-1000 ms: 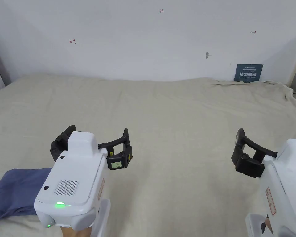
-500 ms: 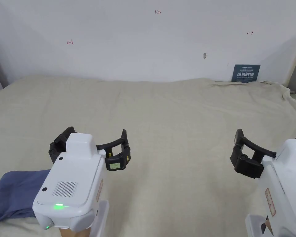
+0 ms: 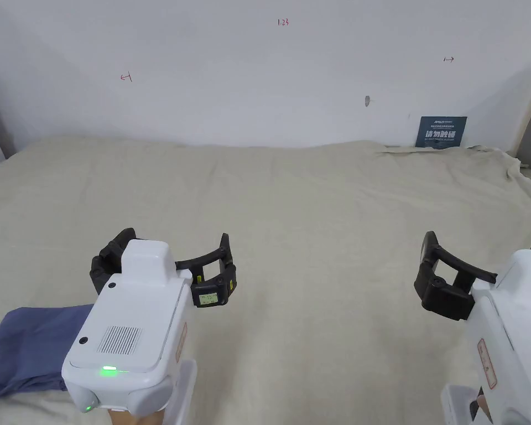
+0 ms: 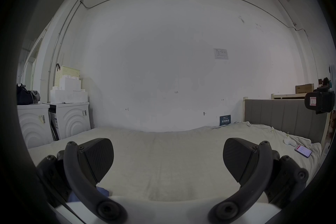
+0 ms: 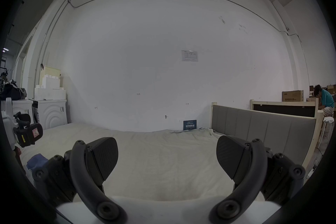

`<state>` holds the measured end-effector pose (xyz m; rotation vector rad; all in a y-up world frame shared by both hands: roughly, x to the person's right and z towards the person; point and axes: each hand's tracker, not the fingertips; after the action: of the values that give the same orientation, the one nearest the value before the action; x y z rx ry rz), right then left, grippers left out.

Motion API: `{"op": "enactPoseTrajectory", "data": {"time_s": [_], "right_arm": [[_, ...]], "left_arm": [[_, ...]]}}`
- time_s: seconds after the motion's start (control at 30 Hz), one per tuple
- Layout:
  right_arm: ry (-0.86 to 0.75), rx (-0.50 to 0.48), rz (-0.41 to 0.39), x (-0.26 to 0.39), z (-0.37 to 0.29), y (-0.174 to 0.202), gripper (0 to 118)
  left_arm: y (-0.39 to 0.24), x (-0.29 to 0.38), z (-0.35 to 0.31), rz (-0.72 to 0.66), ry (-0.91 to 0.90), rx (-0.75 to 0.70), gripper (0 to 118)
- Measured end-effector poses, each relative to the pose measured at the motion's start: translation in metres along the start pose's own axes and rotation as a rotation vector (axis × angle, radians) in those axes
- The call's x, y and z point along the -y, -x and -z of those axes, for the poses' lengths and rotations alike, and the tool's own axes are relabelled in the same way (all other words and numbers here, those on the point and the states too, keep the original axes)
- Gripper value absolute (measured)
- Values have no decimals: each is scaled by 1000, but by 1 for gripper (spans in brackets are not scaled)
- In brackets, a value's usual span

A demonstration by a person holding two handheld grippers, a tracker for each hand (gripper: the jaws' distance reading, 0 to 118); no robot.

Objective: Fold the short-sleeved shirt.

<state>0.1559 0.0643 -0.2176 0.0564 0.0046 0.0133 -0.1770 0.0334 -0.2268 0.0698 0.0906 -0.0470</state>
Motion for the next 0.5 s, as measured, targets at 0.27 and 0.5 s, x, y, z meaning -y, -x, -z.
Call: {"op": "enactPoseTrajectory", "data": {"time_s": [0.27,0.5], "right_arm": [[1,-2,-3,1,0,-1,109],[-4,-4,-6,0,-2,-1,109]], "left_arm": [[1,0,-1,-1,0,-1,118],[1,0,-2,8,-1,1,118]]}}
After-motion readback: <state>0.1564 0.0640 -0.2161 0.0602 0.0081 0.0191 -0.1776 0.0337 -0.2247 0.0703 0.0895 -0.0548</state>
